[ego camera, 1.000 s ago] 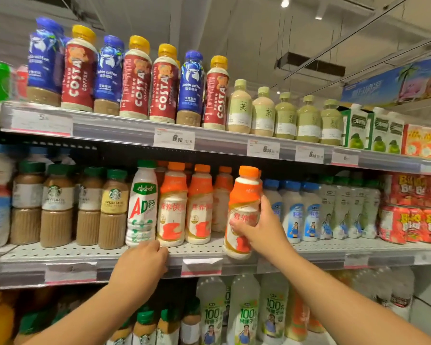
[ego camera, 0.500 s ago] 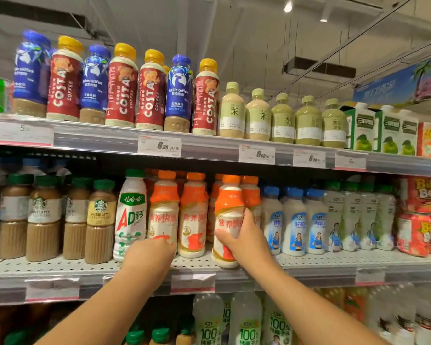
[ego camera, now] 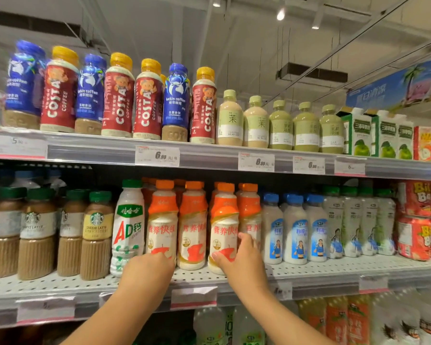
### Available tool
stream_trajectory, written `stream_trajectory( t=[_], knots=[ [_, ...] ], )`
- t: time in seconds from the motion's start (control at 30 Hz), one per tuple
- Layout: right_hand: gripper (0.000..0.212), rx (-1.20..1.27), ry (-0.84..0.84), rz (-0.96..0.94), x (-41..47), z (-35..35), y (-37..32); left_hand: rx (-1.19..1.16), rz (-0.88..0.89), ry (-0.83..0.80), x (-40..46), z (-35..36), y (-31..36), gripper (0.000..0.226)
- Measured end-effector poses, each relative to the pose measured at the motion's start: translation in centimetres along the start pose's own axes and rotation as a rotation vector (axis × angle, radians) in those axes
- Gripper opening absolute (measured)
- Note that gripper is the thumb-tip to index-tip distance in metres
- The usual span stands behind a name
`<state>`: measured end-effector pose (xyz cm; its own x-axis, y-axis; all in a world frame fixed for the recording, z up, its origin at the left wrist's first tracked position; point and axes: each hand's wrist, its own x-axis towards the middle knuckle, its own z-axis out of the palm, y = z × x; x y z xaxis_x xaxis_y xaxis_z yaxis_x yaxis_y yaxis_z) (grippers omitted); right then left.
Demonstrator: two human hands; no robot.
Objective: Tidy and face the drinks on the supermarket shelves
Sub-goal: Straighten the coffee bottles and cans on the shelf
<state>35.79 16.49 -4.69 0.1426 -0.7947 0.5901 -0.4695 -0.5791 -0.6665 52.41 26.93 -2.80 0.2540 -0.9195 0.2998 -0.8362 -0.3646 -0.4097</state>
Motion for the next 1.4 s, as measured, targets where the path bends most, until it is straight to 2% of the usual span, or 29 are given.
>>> stream_trajectory(
  t=[0.1, 0.23, 0.53, 0.73, 0.8, 0.9, 0.93, 1.03, 1.1, 1.27, 1.33, 1.4],
  knots=[
    [0.065, -0.029, 0.003, 0.006, -0.5, 0.0, 0.1, 0.002, -0.002, 0.012, -0.3, 0.1, 0.1, 0.028],
    [0.040, -0.104, -0.009, -0.009, -0.6, 0.0, 0.2, 0.035, 0.030, 0.010, 0.1, 0.0, 0.1, 0.031],
    [0.047, -0.346, 0.036, 0.035, -0.2, 1.8, -0.3, 0.049, 0.063, 0.035, 0.6, -0.1, -0.2, 0.036],
    [0.045, -0.276, 0.053, 0.099, -0.5, 1.7, -0.6, 0.039, 0.084, 0.072, 0.1, 0.2, -0.8, 0.030],
    [0.039, -0.236, 0.056, 0.031, -1.6, 1.6, -0.5, 0.007, 0.098, 0.078, -0.4, 0.5, -1.7, 0.022],
    [0.039, -0.404, -0.038, -0.253, -4.0, 2.4, 0.0, -0.159, 0.071, 0.144, -1.4, 1.9, -3.3, 0.023],
    [0.042, -0.443, -0.084, -0.292, -4.8, 2.8, 0.1, -0.227, 0.070, 0.182, -1.8, 2.7, -3.6, 0.024],
    [0.043, -0.505, -0.131, -0.278, -5.9, 3.7, 0.2, -0.342, 0.097, 0.324, -3.1, 4.4, -3.7, 0.016],
    [0.041, -0.549, -0.136, -0.276, -6.0, 3.6, -0.2, -0.377, 0.116, 0.357, -3.6, 4.5, -3.7, 0.013],
    [0.044, -0.592, -0.321, -0.290, -4.6, 1.3, -2.7, -0.448, 0.235, 0.185, -4.3, 2.9, -6.1, 0.027],
    [0.046, -0.536, -0.295, -0.365, -3.4, -0.1, -5.2, -0.444, 0.257, 0.230, -4.5, 1.0, -8.2, 0.039],
    [0.040, -0.467, -0.195, -0.492, -2.0, -1.8, -8.5, -0.405, 0.272, 0.379, -4.7, -1.8, -10.7, 0.045]
  ],
)
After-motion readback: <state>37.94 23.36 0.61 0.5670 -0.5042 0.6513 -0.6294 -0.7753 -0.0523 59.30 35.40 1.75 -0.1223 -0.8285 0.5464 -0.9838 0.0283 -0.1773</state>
